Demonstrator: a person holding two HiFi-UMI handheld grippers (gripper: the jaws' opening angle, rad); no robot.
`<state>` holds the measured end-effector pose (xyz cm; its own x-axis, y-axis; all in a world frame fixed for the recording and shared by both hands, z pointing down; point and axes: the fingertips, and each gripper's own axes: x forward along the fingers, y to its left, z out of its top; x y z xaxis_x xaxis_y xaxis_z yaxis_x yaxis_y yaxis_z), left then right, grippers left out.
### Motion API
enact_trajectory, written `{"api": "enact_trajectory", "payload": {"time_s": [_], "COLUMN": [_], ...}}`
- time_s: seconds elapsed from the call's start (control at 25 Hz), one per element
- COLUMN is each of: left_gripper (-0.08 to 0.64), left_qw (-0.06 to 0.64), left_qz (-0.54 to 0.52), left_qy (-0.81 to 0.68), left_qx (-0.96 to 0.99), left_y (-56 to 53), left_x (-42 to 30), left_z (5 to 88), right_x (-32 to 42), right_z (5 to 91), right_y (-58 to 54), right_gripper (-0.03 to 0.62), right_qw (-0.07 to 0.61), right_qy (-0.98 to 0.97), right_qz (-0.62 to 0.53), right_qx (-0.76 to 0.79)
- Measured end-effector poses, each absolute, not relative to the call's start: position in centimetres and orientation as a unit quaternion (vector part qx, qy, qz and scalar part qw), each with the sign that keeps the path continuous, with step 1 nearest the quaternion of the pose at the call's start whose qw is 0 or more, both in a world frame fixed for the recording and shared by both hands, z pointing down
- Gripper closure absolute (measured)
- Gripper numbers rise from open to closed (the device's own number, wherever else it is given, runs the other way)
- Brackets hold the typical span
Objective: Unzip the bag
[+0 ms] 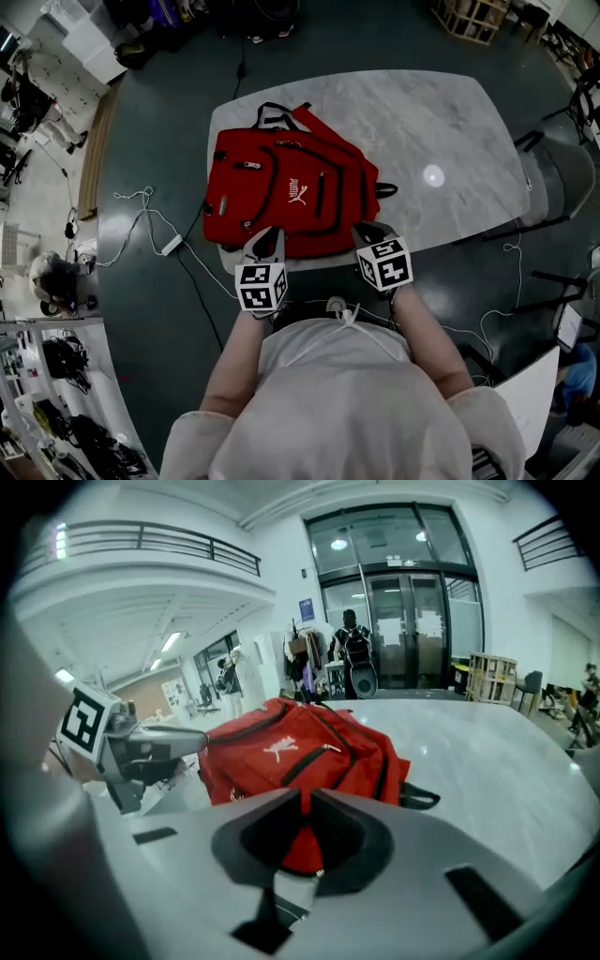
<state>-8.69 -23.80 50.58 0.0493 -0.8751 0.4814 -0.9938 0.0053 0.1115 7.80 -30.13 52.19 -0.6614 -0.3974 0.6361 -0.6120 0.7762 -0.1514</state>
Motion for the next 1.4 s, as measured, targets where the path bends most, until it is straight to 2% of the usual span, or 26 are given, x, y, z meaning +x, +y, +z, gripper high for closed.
{"api": "enact_trajectory", "payload": {"time_s": [0.52,0.76,1.4], "left_gripper": [0.537,0.537,0.537], "left_qw": [0.033,0.023,0.021], "left_qz": [0.012,-0.009,0.003], "left_qy": [-0.619,-0.598,-0.601], "left_qx": [0.784,0.801,0.799], "left_y": [-27.4,-27.0,-27.5], "left_x": [-2.7,-0.9,0.3], "left_z": [31.4,29.1,29.6], "right_x": [4.8,5.4,6.3], "right_z": [36.2,34.4,35.0], "right_y": [-30.5,-30.0,-30.1], "right_gripper": [0.557,0.561,0.565], "right_qw": [0.122,0.1,0.106], "right_qy": [-0.943,-0.944,-0.944], "right_qz": [0.082,0.053,0.055], "right_qx": [0.3,0.309,0.309]}}
